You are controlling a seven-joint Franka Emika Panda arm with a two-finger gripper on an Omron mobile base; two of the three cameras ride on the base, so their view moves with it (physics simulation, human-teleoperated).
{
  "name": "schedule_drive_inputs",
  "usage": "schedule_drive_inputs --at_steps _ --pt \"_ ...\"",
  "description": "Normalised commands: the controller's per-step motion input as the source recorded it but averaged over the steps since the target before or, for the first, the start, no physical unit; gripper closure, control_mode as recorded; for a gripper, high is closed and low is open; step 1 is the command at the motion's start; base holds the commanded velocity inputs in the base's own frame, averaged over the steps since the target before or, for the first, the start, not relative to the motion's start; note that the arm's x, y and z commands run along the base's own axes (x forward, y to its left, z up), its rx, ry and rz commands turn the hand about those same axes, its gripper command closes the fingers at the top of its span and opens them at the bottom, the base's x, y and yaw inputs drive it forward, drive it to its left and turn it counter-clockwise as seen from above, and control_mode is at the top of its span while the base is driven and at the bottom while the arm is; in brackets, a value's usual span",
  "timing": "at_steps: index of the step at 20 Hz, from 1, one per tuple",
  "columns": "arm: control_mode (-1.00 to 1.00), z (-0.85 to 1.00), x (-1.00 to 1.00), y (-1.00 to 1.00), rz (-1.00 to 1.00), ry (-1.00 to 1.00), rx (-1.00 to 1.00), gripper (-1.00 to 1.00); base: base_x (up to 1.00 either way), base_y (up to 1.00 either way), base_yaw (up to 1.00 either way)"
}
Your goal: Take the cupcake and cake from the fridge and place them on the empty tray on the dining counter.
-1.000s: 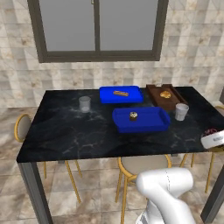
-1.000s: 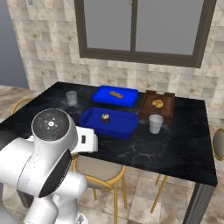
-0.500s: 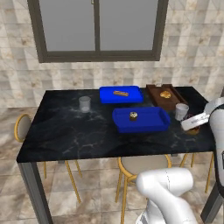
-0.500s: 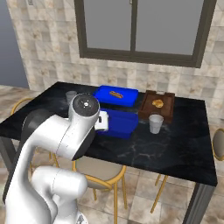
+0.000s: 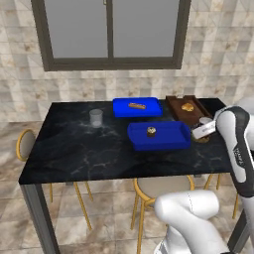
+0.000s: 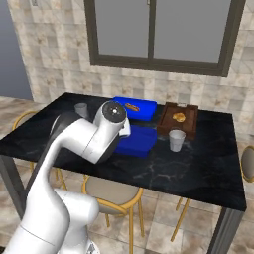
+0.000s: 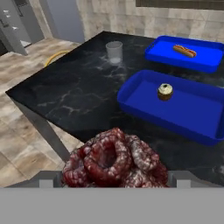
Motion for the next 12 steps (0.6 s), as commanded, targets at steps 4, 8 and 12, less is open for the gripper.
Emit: schedule_drive_inputs --at_steps 4,8,12 --pt "-1.0 -0.15 0.53 -0.06 0.0 -0.02 0.0 1.0 0.0 0.0 0.0" --pt "-1.0 -0.11 0.57 -0.34 0.0 0.0 0.0 1.0 0.0 0.0 0.0" --pt "-1.0 -0.09 0.69 -0.4 0.0 -0.01 0.0 1.0 0.0 0.0 0.0"
